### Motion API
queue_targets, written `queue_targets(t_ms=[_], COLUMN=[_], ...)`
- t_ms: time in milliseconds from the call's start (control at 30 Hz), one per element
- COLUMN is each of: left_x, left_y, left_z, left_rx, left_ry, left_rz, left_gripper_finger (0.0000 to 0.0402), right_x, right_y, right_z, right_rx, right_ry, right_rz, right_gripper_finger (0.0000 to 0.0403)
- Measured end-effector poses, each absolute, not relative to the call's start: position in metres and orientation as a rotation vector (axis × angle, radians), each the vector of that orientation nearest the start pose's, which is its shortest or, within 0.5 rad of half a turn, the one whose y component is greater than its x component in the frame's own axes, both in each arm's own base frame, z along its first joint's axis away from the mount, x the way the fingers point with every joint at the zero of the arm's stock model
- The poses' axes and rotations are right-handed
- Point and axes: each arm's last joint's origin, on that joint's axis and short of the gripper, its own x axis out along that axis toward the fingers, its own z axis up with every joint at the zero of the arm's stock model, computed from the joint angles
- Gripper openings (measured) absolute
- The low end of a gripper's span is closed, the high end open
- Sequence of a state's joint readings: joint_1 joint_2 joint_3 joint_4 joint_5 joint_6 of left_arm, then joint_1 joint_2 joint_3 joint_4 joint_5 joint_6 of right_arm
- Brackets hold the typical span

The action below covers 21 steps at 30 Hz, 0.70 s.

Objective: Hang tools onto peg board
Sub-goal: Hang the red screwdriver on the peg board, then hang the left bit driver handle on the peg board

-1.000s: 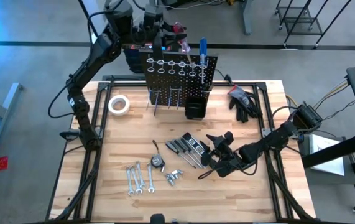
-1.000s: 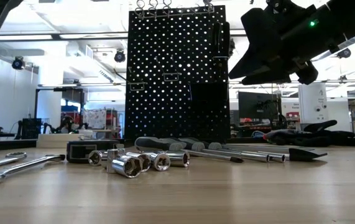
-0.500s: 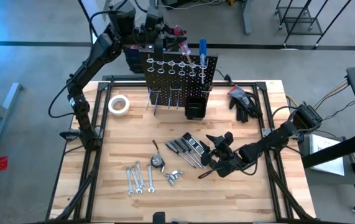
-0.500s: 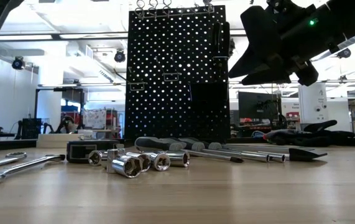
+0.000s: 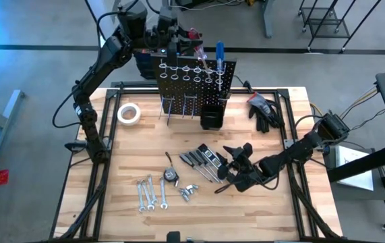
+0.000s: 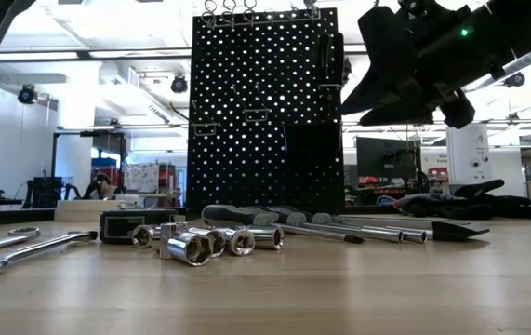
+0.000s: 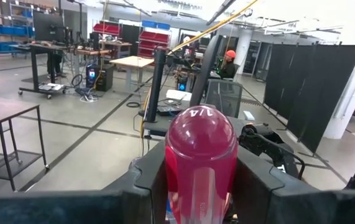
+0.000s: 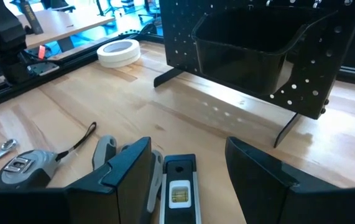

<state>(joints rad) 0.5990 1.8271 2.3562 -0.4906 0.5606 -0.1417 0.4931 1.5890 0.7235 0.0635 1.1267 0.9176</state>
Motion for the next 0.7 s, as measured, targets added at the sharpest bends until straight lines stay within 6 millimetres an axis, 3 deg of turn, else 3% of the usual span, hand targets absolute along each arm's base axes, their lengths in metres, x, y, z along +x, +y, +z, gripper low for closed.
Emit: queue_targets(t_ms=[67,233,333,700], left_x=[0.3065,0.3067,0.3068,0.3084], left_y=[0.1903,0.1905,0.1904,0.1883], left_z=[0.5379,0.5390,0.5409,0.5402], left_rx=[-0.117,-0.105,-0.091,-0.094], left_ry=[-0.036,-0.047,-0.065,-0.061], left_rz=[0.036,0.035,0.034,0.027], left_gripper_finger=[0.0118,0.0177,0.0192,0.0167], right_x=[0.2640,0.2645,0.2659,0.2660], right_y=[0.1113,0.1112,0.1101,0.1100], right_z=[0.1624,0.1628,0.1637,0.1638], right_rx=[0.280,0.285,0.289,0.287], right_ry=[0.233,0.228,0.220,0.221], right_rz=[-0.778,-0.778,-0.780,-0.780], right_gripper_finger=[0.0199,0.0199,0.0199,0.0199])
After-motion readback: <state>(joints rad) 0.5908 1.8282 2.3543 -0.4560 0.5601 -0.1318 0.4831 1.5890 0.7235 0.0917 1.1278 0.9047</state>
